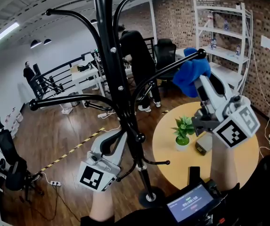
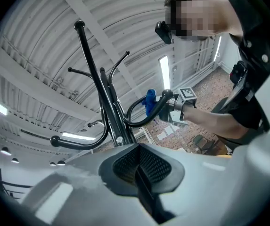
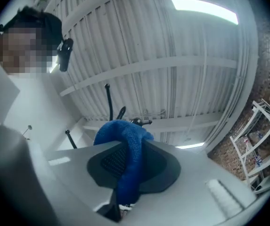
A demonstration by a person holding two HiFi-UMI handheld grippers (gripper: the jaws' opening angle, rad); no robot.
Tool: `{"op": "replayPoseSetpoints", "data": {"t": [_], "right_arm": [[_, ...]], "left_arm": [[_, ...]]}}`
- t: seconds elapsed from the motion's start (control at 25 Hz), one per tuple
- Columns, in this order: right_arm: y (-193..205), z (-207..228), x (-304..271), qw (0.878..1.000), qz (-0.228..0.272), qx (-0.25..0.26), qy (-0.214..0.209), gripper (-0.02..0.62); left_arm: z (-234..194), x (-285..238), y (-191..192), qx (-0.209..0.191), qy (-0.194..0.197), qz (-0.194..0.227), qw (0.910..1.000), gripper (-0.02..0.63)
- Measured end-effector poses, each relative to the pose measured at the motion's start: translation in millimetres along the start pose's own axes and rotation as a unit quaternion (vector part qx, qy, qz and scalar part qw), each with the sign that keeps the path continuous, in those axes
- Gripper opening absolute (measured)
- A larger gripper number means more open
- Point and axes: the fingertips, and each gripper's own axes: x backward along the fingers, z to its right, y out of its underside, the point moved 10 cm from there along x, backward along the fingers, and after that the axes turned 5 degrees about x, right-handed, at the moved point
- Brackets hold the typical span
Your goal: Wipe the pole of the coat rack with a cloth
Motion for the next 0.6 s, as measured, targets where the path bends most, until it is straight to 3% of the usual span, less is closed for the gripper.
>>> {"op": "replayPoseSetpoints", "data": {"t": [0.16,0.32,0.6], "right_arm": [[-10,3,5,1.000,0.004,0.021,0.014,0.052],[0,-6,-10,1.000,-0.004,-0.004,0.003,0.052],[49,-46,-35,0.996,-0.069,-0.012,-0.063,0.052]], "left_arm": [[2,-1,7,0.007,0.001,0.002,1.0000,0.003],[-3,4,2,0.013,-0.007,-0.003,0.9999,0.003],[1,20,-1,0.017,-0.036,-0.014,0.9991,0.003]]}}
